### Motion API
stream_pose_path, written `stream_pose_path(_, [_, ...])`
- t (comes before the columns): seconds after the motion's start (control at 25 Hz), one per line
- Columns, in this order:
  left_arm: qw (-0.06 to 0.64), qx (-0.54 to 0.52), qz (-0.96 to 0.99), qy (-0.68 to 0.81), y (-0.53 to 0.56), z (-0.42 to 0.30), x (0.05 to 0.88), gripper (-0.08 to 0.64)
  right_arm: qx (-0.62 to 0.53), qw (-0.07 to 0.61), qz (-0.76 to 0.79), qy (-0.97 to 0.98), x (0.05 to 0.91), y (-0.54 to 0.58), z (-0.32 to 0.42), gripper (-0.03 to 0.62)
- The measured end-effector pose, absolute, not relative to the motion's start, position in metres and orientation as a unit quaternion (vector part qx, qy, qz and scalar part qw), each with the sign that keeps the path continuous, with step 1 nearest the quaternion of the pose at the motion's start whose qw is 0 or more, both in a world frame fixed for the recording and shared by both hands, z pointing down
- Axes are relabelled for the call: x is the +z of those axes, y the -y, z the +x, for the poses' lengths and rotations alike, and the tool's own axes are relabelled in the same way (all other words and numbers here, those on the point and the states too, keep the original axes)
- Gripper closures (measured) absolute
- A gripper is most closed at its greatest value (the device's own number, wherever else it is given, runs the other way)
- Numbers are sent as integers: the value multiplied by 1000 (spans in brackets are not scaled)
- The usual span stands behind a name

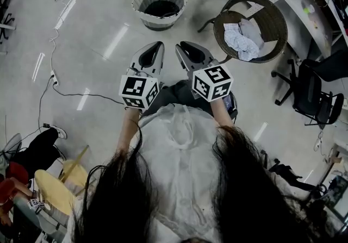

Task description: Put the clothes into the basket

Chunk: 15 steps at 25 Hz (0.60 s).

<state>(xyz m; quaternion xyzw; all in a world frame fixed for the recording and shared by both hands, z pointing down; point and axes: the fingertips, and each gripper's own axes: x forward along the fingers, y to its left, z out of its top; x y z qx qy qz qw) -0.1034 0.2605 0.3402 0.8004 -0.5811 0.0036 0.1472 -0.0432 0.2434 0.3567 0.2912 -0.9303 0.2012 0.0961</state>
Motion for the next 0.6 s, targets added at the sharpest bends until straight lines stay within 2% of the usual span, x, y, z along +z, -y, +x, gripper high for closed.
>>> stream_pose_path(0.28, [162, 11, 815, 556, -246, -91, 352, 540, 218, 106, 318, 917, 372, -233, -27, 518])
stream_pose_path(0.6, [175, 38, 838, 515, -200, -41, 369, 540, 241, 105, 361, 895, 391, -184, 26, 518])
